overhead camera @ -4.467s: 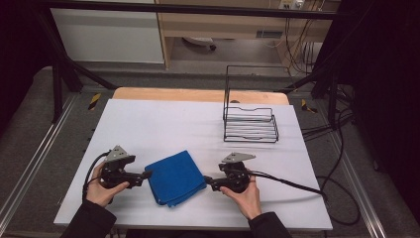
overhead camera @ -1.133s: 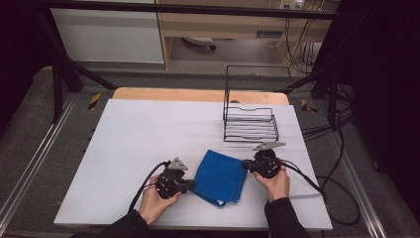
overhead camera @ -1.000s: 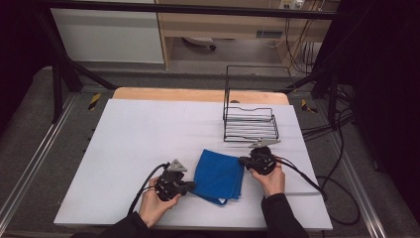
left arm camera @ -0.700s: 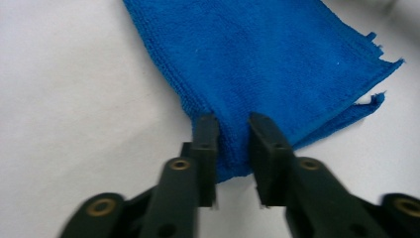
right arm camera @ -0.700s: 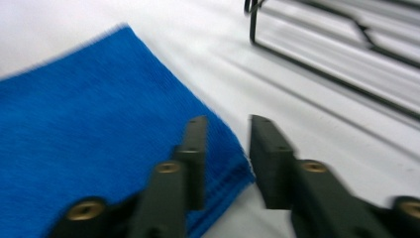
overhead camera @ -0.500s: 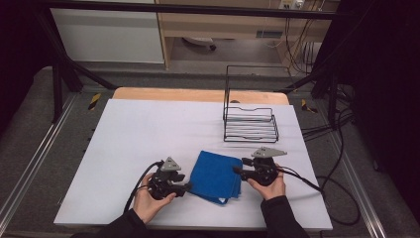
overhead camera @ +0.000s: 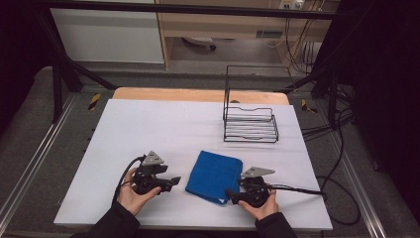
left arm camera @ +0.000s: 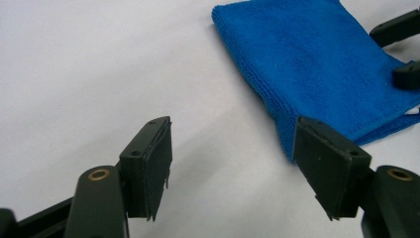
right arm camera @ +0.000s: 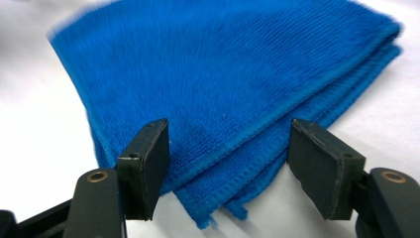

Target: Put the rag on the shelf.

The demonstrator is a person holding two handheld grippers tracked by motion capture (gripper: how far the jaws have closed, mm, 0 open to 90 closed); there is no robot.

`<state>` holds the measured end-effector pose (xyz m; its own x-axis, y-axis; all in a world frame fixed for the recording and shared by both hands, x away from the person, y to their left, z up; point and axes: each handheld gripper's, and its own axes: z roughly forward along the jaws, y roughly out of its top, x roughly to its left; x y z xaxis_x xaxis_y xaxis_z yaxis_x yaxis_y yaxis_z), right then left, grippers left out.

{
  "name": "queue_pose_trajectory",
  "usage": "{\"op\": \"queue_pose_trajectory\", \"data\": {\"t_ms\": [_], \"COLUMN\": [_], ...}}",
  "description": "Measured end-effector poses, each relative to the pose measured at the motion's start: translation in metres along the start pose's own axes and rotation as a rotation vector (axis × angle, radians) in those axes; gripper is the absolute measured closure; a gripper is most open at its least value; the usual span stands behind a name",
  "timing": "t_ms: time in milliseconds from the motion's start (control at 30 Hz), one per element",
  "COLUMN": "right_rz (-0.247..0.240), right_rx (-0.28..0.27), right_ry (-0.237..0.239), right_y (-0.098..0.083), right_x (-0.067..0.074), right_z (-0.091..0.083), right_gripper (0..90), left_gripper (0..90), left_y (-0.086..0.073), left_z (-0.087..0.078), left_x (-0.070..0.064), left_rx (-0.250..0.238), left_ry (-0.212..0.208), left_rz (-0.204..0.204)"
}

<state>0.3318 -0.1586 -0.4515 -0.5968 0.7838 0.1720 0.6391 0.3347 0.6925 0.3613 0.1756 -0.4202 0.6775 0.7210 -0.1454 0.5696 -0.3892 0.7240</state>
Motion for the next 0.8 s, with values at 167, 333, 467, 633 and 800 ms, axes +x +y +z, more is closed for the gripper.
{"op": "queue_pose_trajectory", "data": {"t_ms": [167, 333, 467, 633, 800], "right_rz": [-0.037, -0.005, -0.004, 0.051, 0.105], "right_rx": [-0.008, -0.017, -0.011, 0.000, 0.020], "right_ry": [-0.035, -0.047, -0.061, 0.001, 0.074], "right_y": [-0.002, -0.006, -0.005, -0.004, 0.000], "right_x": [0.019, 0.026, 0.031, 0.031, 0.018], "right_z": [0.004, 0.003, 0.004, 0.005, 0.003], "right_gripper": [45.1, 54.9, 66.9, 81.4, 83.5], "left_gripper": [31.9, 32.1, 32.3, 32.4, 32.4], "left_y": [0.000, 0.000, 0.000, 0.000, 0.000], "left_z": [0.000, -0.001, -0.001, -0.001, -0.003], "left_x": [0.002, 0.005, 0.007, 0.007, 0.007], "left_rx": [0.002, -0.005, -0.004, -0.006, -0.013], "left_ry": [0.010, 0.022, 0.025, 0.025, 0.019], "left_rz": [-0.002, -0.006, -0.013, -0.011, -0.011]}}
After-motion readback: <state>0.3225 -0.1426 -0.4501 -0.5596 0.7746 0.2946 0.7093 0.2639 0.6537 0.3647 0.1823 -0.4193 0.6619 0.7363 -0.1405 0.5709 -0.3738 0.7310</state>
